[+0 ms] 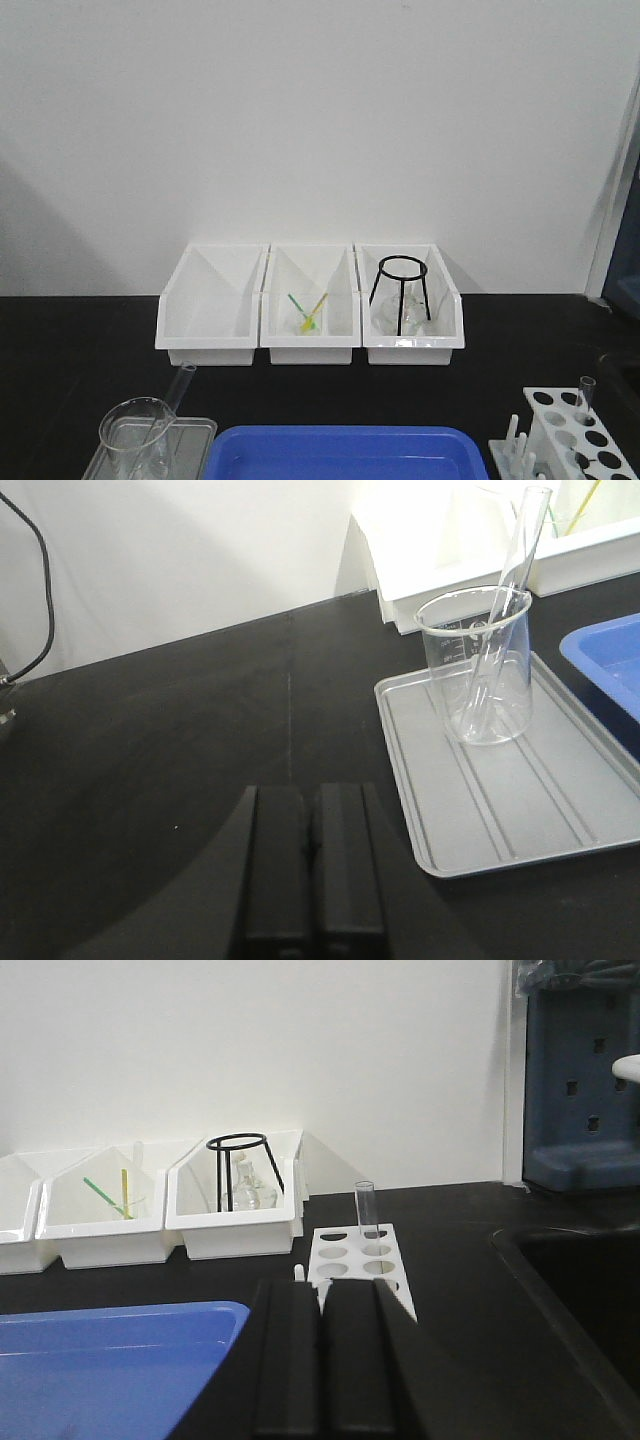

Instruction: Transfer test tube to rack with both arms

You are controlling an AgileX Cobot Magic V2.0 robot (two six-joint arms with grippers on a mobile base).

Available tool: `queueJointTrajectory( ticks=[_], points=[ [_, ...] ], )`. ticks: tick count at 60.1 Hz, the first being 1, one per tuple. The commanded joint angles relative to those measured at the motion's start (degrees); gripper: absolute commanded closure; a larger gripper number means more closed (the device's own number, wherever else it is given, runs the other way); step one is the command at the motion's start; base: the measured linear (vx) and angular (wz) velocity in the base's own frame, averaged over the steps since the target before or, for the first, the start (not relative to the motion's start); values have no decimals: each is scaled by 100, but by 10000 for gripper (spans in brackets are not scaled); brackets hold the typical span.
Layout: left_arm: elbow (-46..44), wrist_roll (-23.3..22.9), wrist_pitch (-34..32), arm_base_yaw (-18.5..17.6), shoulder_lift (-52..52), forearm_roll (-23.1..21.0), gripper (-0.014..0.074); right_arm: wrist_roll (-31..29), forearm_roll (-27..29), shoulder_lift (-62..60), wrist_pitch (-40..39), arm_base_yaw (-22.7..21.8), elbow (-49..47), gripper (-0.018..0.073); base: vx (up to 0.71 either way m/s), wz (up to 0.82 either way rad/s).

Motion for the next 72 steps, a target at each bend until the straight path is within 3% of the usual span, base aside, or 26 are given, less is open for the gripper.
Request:
queueJointTrajectory(
  ticks=[1,9,23,26,32,39,47,56,72],
  points=[
    [-158,-340,-838,-30,-38,-324,600,12,-72,-18,-486,-5,83,567,0,0],
    [-163,-680,-1172,-30,-38,-748,600,12,-72,-18,-552,-5,83,567,0,0],
    [-251,-681,-2512,-30,-38,-741,600,12,-72,-18,-1091,-5,-116,567,0,0],
    [-394,-876,-2748,-30,-32,-746,600,12,-72,-6,-1004,-5,-415,567,0,0],
    [-1151,-1293,-2475,-30,14,-733,600,-85,-136,133,-623,-5,-1331,567,0,0],
    [-2331,-1037,-2037,-30,562,-687,600,-331,-422,832,-197,-5,-2621,567,0,0],
    [-3655,-905,-1929,-30,2072,-687,600,-342,-595,2098,-183,-5,-3893,567,0,-1],
    [-4432,-913,-1972,-30,3580,-693,600,-331,-572,3172,-183,-5,-4496,567,0,1],
    [-4679,-913,-2208,-30,4631,-689,588,-154,-501,4011,-302,-5,-4529,553,0,0]
  ],
)
